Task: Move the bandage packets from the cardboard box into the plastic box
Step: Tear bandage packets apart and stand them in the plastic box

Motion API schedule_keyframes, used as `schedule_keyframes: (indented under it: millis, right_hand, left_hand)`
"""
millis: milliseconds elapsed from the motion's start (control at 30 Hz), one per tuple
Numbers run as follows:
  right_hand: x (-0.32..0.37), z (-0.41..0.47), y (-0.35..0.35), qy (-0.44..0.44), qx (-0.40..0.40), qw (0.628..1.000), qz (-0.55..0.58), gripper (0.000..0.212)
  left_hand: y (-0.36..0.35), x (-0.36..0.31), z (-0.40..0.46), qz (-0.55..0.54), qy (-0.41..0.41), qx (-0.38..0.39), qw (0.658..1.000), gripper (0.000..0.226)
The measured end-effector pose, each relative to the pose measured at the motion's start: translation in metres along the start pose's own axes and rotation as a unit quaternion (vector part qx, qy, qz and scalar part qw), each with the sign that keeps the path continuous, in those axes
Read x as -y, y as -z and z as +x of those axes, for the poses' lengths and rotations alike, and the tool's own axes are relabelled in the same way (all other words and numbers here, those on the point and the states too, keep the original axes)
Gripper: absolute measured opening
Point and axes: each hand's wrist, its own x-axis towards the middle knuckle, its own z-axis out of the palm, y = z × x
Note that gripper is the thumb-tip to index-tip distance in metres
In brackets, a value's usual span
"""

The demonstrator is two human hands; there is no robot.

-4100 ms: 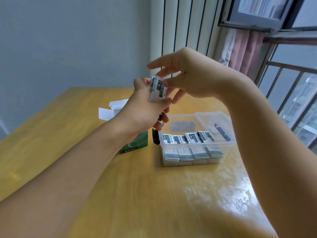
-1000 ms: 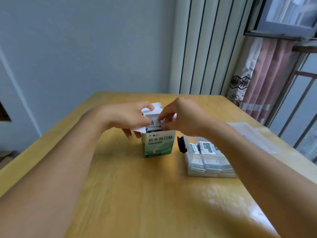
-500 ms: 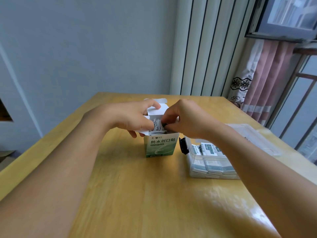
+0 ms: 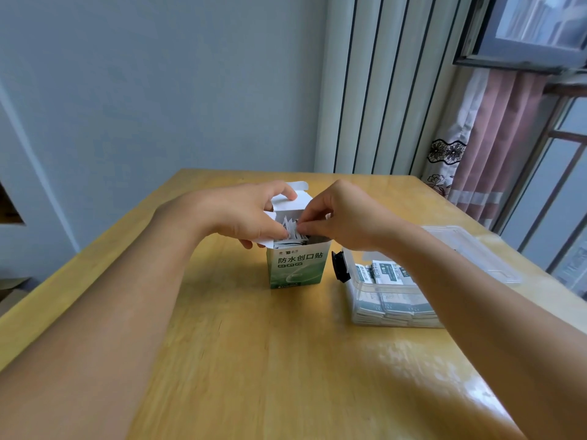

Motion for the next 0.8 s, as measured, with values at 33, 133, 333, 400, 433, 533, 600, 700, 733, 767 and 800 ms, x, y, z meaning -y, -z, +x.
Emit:
schedule_keyframes:
  millis: [33, 133, 333, 400, 433, 533, 600, 700, 733, 767, 800]
  right_hand:
    - [0.000, 0.000, 0.001, -0.003, 0.001, 1.000, -0.001, 0.008]
    - [0.002, -0.001, -0.001, -0.015, -0.012, 1.000, -0.008, 0.005]
    - [0.008, -0.003, -0.006, -0.038, -0.062, 0.997, -0.025, 0.006]
    - [0.008, -0.002, 0.004, -0.042, -0.099, 0.994, -0.009, 0.006]
    - [0.008, -0.001, 0.010, -0.050, -0.113, 0.992, 0.008, 0.005]
    - [0.007, 0.000, 0.031, -0.068, -0.148, 0.982, 0.099, 0.009]
    - [0.005, -0.003, 0.044, -0.079, -0.172, 0.971, 0.143, 0.009]
    - [0.002, -0.008, 0.059, -0.094, -0.174, 0.960, 0.198, 0.012]
    - [0.000, -0.008, 0.063, -0.094, -0.178, 0.955, 0.218, 0.013]
    - [-0.002, -0.009, 0.067, -0.092, -0.183, 0.948, 0.242, 0.012]
    - [-0.003, -0.009, 0.070, -0.088, -0.184, 0.942, 0.267, 0.010]
  left_hand:
    - [0.000, 0.000, -0.001, 0.002, 0.002, 0.002, 1.000, 0.059]
    - [-0.001, -0.003, -0.002, 0.016, 0.002, -0.003, 1.000, 0.052]
    - [-0.003, -0.007, -0.002, 0.026, 0.014, -0.004, 1.000, 0.051]
    - [-0.003, -0.005, -0.002, 0.042, 0.026, -0.004, 0.999, 0.051]
    - [-0.003, -0.004, -0.002, 0.043, 0.029, -0.001, 0.999, 0.051]
    - [0.000, -0.001, 0.000, 0.035, 0.034, 0.004, 0.999, 0.046]
    - [0.002, 0.000, -0.001, 0.035, 0.044, -0.007, 0.998, 0.043]
    - [0.009, 0.001, -0.002, 0.071, 0.051, -0.042, 0.995, 0.037]
    - [0.011, 0.002, -0.001, 0.089, 0.046, -0.067, 0.993, 0.036]
    - [0.013, 0.000, 0.000, 0.096, 0.035, -0.102, 0.990, 0.037]
    - [0.015, -0.002, 0.001, 0.079, 0.022, -0.145, 0.986, 0.041]
